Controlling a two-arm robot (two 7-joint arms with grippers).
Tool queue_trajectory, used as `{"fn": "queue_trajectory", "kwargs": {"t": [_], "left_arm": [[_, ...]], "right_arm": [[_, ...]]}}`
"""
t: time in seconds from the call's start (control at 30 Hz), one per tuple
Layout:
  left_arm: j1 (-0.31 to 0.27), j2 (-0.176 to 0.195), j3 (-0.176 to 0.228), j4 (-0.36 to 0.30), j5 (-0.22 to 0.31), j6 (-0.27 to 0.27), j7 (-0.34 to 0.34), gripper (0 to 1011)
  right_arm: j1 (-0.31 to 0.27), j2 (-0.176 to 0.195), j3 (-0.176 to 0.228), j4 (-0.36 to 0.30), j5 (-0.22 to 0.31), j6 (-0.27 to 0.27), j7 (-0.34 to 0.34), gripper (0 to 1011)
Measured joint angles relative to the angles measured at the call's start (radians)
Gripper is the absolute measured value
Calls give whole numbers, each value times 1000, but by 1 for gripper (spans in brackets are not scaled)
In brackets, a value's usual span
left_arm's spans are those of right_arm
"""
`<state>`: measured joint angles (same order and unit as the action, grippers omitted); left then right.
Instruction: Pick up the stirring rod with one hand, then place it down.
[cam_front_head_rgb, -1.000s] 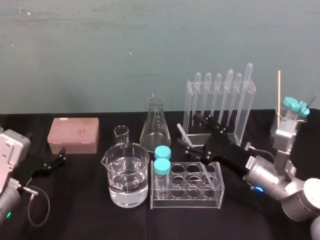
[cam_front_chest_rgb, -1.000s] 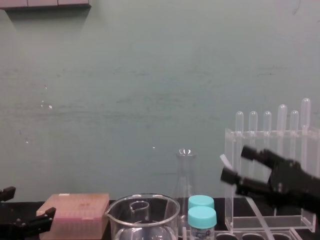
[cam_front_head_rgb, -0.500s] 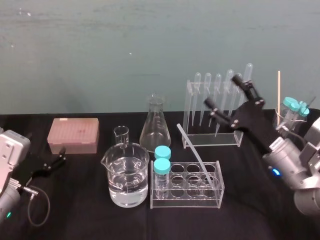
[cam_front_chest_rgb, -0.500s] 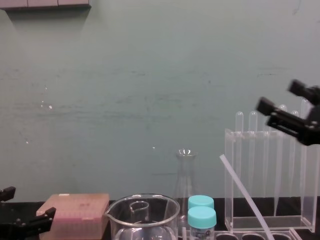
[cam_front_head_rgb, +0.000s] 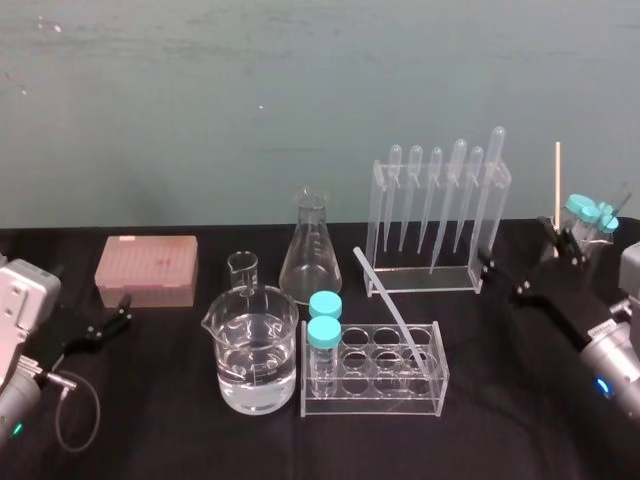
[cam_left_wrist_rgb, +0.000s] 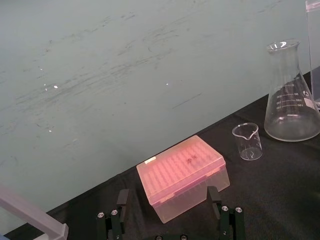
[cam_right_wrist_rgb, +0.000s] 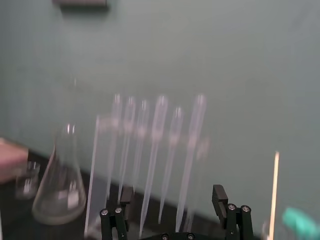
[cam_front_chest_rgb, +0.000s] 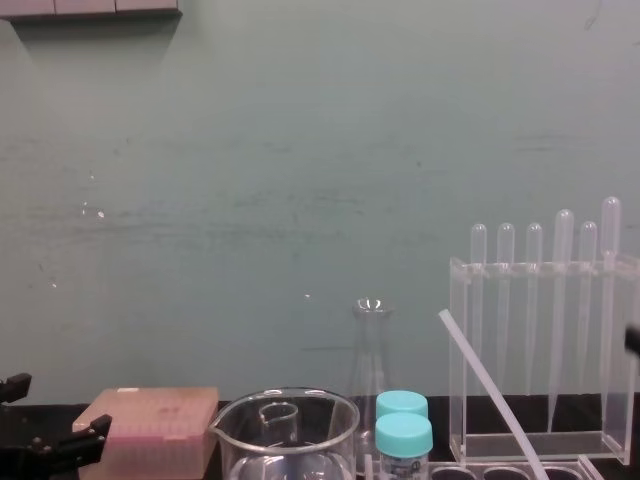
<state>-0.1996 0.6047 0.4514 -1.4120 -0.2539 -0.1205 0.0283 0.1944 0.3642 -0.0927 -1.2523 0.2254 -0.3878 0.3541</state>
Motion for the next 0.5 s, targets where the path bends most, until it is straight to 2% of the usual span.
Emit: {"fn": "queue_trajectory", "kwargs": {"t": [0.03, 0.23, 0.5], "left_arm": [[0, 0, 0, 0, 0, 0, 0, 1000], [0, 0, 0, 0, 0, 0, 0, 1000], [0, 0, 0, 0, 0, 0, 0, 1000]], "right_arm": [[-6, 4, -1, -3, -6, 30, 1, 1003], [-8, 6, -4, -4, -14, 95, 14, 1003], [-8, 6, -4, -4, -15, 92, 14, 1003]]}}
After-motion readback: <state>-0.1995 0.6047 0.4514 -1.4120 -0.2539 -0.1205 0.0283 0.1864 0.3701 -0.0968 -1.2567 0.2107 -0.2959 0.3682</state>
